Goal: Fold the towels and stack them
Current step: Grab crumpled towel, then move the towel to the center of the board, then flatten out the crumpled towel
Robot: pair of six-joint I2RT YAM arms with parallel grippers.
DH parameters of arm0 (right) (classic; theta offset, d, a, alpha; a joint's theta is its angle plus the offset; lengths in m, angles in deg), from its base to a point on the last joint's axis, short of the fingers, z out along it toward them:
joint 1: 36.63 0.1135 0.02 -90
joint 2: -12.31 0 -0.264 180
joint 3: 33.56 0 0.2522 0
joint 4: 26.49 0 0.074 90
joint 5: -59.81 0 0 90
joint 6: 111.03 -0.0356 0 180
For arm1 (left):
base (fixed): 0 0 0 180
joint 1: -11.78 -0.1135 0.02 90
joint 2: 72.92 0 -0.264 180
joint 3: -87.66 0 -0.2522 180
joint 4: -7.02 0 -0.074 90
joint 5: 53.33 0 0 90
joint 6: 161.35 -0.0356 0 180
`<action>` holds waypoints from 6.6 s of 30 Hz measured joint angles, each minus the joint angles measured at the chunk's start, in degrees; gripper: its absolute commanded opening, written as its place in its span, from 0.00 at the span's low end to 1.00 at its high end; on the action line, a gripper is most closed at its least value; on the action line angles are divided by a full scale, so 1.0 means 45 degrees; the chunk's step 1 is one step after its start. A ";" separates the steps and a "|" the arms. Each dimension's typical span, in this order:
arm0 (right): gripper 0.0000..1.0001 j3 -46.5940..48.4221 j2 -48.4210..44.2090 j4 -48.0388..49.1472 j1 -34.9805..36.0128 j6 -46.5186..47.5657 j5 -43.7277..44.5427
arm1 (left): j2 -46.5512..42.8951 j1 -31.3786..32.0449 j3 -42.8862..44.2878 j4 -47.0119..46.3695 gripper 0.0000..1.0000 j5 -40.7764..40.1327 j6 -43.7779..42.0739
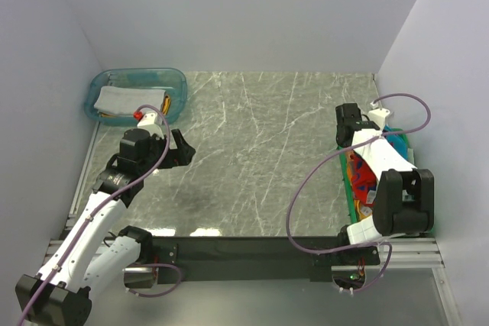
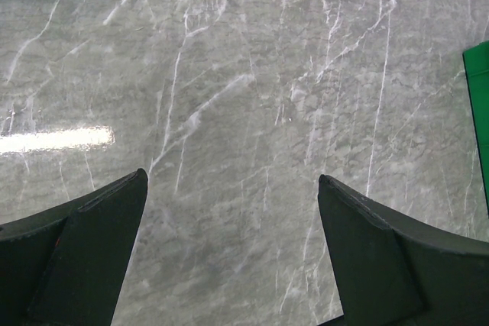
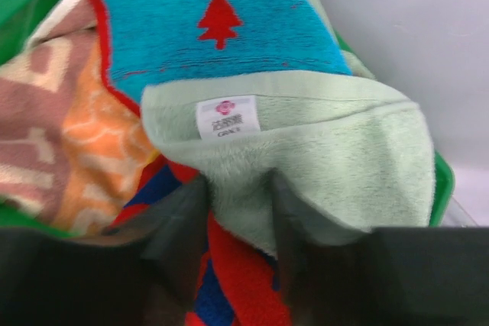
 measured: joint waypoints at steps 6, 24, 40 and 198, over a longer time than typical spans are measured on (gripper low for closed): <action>0.10 0.0015 -0.0029 -0.0534 -0.0029 -0.0539 0.0651 | 0.0000 0.0000 0.0000 0.0000 1.00 -0.0005 0.0000; 0.00 0.4799 -0.4503 0.0170 0.0325 0.0738 0.1375 | 0.0000 0.0000 0.0000 0.0000 0.99 -0.0136 0.0000; 0.39 -0.1880 -0.5440 -0.0248 -0.3424 -0.2166 -0.1914 | -0.0010 0.0000 0.0000 0.0005 0.99 -0.0228 0.0000; 0.61 0.3818 0.3798 0.4648 0.6883 0.3905 -1.1162 | 1.5295 0.1695 0.9437 0.1083 0.49 -0.4022 0.4046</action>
